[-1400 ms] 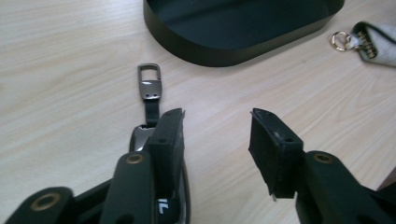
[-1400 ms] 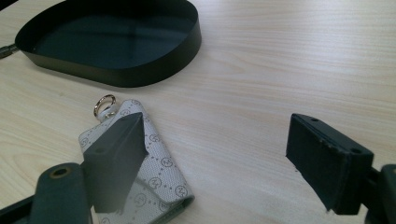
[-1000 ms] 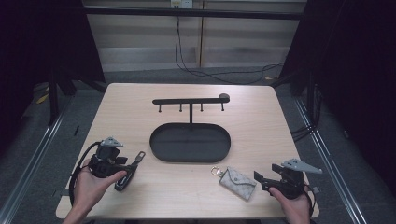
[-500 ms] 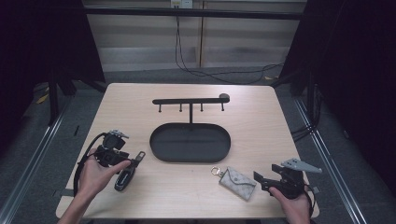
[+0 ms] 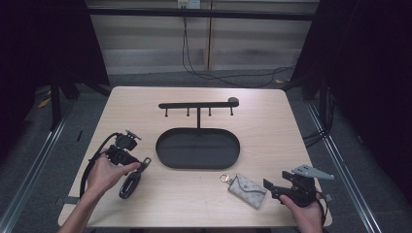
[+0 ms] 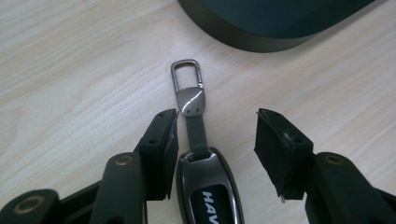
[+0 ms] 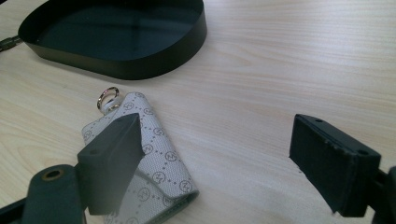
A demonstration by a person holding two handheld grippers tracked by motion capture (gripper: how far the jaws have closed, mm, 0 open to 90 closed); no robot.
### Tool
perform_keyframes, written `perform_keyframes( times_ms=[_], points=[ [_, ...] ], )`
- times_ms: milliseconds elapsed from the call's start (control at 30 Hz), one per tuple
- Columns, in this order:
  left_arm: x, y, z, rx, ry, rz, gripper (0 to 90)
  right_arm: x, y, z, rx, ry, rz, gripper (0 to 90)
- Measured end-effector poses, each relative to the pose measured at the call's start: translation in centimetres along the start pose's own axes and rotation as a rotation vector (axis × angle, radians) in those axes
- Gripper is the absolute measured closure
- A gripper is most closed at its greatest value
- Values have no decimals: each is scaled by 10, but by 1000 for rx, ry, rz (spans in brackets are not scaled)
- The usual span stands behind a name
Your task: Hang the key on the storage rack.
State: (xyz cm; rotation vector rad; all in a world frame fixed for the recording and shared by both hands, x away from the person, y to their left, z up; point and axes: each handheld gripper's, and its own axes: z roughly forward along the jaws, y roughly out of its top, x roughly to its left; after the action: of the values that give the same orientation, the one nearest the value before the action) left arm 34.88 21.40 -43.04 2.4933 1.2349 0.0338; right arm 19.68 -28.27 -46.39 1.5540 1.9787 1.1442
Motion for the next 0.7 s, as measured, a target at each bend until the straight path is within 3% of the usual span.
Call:
perform_keyframes(
  times_ms=[133, 267, 433, 533, 700],
  points=[
    [6, 4, 3, 3, -1, -33, 492, 1, 0, 1, 7, 0, -7, 169],
    [9, 7, 8, 31, -2, -38, 490, 0, 0, 1, 11, 0, -7, 169],
    [11, 14, 11, 61, -1, -21, 526, 1, 0, 1, 10, -1, -7, 169],
    [12, 18, 14, 77, -23, -20, 540, 1, 0, 1, 9, -2, -5, 169],
    [13, 20, 23, 125, -9, 7, 552, 1, 0, 1, 12, -2, -5, 169]
  ],
)
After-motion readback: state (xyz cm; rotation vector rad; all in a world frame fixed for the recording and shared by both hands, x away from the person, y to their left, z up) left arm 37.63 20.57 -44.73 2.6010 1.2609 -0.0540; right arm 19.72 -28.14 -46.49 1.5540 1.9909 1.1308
